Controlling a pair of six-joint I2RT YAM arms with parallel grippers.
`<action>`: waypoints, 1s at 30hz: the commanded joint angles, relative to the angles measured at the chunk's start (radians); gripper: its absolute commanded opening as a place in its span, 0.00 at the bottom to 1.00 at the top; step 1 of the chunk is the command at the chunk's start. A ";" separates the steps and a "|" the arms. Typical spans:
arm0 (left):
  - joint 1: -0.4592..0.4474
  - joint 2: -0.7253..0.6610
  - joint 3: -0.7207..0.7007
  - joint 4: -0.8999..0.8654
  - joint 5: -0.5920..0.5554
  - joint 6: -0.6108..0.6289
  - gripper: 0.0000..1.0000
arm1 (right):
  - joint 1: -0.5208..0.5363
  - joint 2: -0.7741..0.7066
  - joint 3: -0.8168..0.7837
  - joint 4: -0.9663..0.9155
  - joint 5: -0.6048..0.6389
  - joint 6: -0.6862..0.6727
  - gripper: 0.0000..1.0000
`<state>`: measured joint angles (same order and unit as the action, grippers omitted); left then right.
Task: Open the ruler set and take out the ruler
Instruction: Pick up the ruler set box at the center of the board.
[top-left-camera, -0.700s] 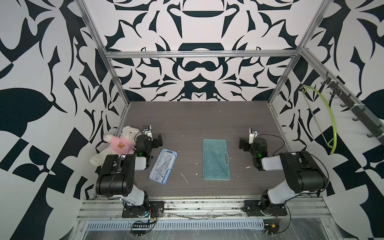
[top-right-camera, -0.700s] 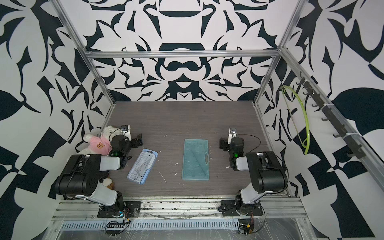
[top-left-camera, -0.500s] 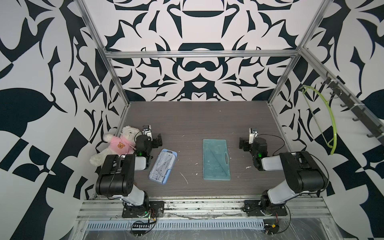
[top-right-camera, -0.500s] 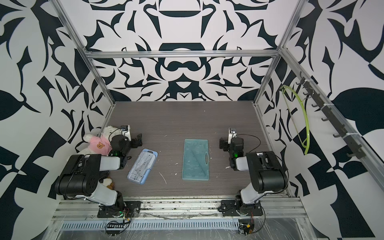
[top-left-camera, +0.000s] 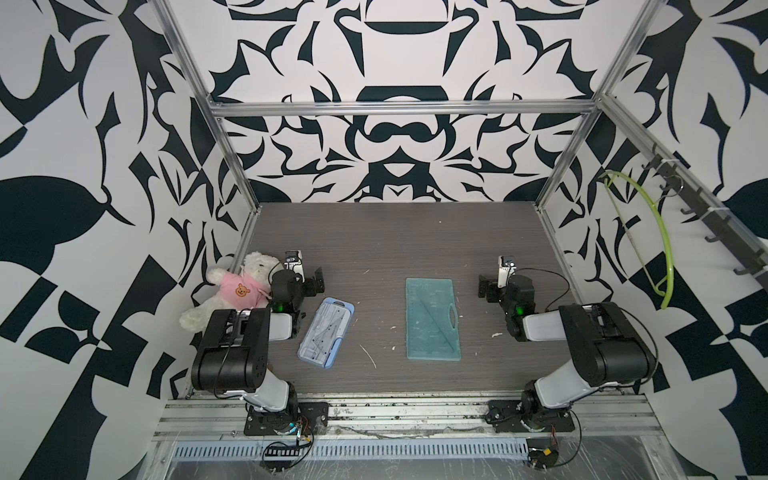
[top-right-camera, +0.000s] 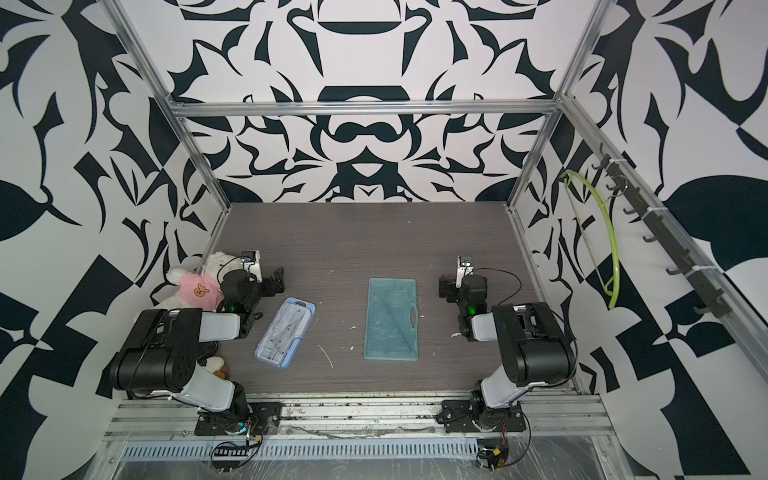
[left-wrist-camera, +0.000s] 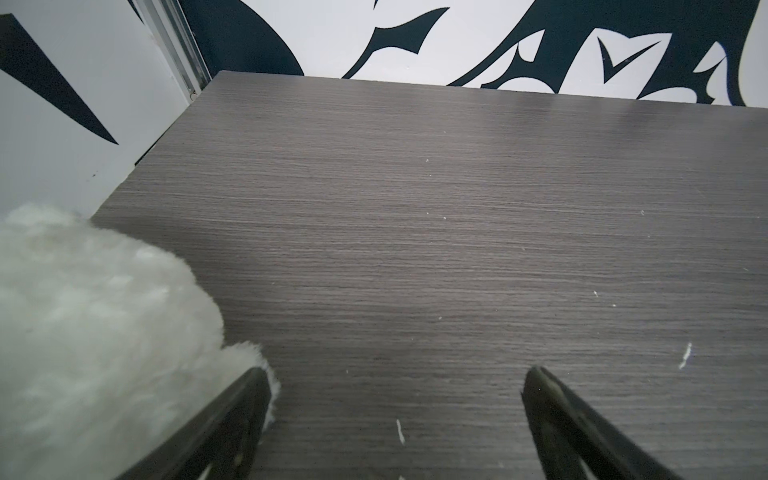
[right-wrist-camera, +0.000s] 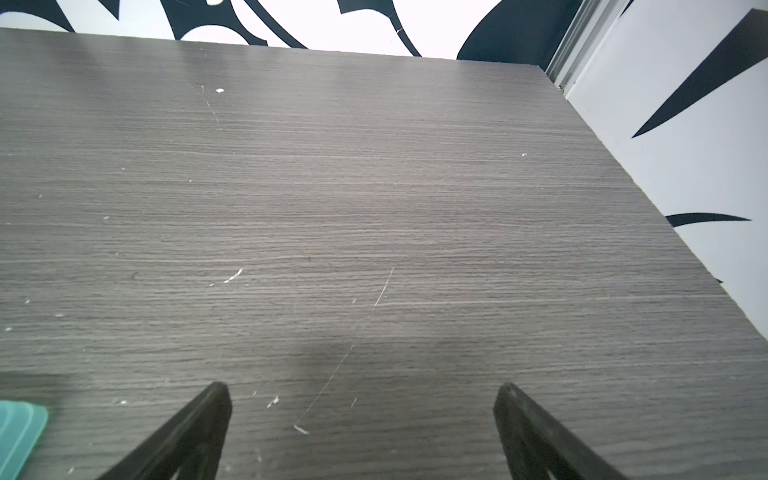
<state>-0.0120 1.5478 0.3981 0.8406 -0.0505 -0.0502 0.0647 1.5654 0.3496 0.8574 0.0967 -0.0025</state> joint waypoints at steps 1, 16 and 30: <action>0.004 -0.003 0.000 0.000 0.014 0.001 0.99 | -0.003 -0.024 0.008 0.031 0.000 0.009 1.00; 0.004 -0.008 -0.008 0.013 0.015 0.002 0.99 | -0.003 -0.024 0.005 0.035 0.007 0.009 1.00; 0.037 -0.232 0.471 -0.967 -0.350 -0.662 0.99 | -0.018 -0.484 0.293 -0.825 0.365 0.567 0.97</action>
<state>0.0067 1.3102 0.7998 0.1818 -0.3492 -0.4877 0.0574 1.1378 0.6090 0.2619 0.3649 0.3691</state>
